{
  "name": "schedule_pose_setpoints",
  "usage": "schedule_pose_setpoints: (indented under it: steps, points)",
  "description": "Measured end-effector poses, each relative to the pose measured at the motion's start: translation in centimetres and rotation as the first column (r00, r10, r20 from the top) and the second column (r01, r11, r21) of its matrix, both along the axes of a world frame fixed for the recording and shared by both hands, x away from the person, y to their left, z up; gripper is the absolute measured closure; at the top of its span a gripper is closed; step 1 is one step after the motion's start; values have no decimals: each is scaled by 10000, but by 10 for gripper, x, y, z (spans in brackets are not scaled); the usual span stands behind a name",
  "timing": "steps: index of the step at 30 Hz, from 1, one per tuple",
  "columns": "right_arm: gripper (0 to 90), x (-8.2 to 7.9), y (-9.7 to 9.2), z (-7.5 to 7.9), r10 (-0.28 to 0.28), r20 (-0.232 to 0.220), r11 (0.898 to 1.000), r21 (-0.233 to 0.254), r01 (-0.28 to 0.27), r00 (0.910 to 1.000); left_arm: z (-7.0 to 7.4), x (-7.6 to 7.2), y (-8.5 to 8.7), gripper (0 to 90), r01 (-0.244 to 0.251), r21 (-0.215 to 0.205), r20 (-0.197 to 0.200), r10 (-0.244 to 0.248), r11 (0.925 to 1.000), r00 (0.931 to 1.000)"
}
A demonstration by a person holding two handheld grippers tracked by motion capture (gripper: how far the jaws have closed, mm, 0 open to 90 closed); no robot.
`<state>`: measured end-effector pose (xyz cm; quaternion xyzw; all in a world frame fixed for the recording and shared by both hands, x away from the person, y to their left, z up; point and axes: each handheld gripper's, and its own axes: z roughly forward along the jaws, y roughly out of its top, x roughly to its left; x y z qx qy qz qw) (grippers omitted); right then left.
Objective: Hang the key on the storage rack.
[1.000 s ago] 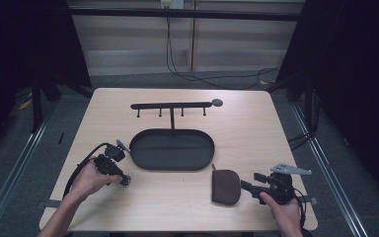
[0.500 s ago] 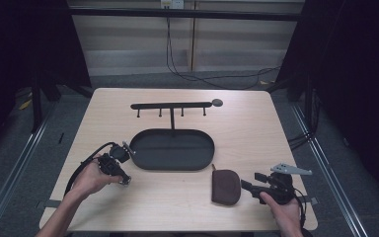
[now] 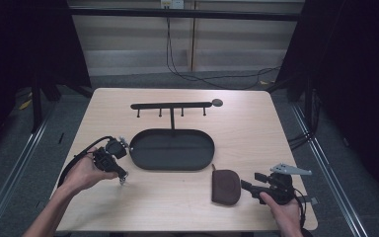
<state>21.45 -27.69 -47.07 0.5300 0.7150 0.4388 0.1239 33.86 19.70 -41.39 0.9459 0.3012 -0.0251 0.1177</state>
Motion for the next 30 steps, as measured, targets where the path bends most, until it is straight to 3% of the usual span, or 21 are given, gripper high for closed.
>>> schedule_pose_setpoints:
  steps: [9, 14, 20, 30]
  points:
    - [295, 0, 0, 0, -3, -75, 10000, -67, 3, 10000, 15, 0, 1, 891, 67, 354, 72, -70, 9994, 10000]
    - [295, 0, 0, 0, 7, -45, 10000, -48, -8, 10000, 24, 0, -3, 892, 251, 867, 113, -262, 9959, 9996]
    - [288, 0, 0, -1, -63, -45, 10000, -4, 63, 10000, 34, 1, -4, 891, 182, 954, 271, -209, 9953, 9994]
    - [285, 0, 0, 0, -56, -37, 10000, -16, 56, 10000, 45, 2, -10, 891, 542, 1008, 294, -575, 9934, 9979]
